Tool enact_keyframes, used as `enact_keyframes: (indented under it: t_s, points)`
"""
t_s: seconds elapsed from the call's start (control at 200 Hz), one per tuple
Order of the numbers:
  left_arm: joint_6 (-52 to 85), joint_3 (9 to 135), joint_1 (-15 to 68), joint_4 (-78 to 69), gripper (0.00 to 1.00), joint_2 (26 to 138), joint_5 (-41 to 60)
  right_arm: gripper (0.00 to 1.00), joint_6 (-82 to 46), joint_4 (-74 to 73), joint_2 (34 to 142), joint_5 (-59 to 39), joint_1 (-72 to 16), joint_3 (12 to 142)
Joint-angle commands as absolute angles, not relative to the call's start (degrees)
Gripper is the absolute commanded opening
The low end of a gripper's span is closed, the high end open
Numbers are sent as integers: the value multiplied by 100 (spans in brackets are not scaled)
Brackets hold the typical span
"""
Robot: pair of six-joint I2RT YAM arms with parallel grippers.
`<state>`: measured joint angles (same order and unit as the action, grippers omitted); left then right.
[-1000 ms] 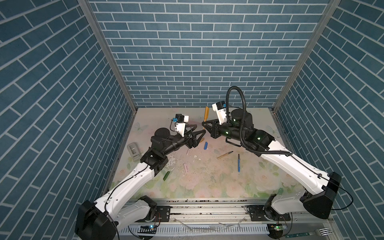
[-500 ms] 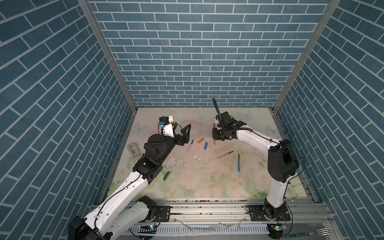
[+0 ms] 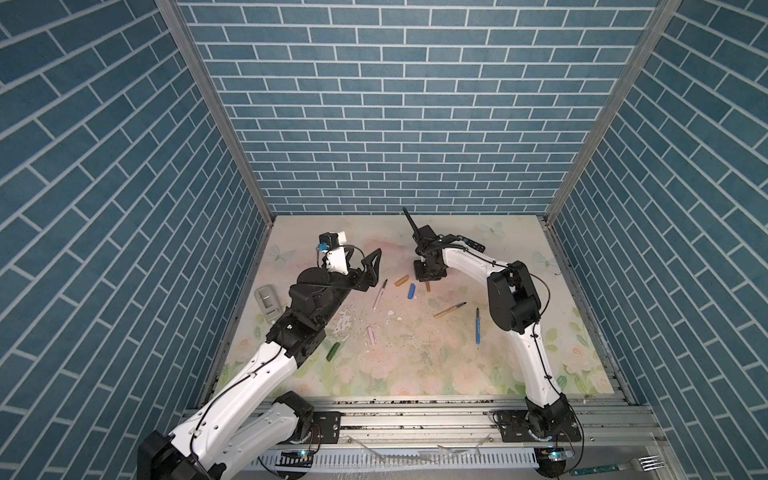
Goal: Insert the pens into the pen caps
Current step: 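Lower the capped orange pen onto the table and open the right gripper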
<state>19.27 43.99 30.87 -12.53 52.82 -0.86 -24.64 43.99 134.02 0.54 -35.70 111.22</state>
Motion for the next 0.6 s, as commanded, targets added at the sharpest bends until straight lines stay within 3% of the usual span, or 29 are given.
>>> enact_keyframes:
  t_s: [0.0,0.275,0.595]
  points:
    - [1945,4339,3023,-1366,84,5342,39,37,-2339,4913,13424,284,-3560,11345]
    - [2004,4373,2971,-1334,84,5457,119,42,-2451,4920,12915,94,-3535,11282]
    - [2026,4399,2962,-1342,84,5531,250,47,-2363,5319,13111,284,-3489,11556]
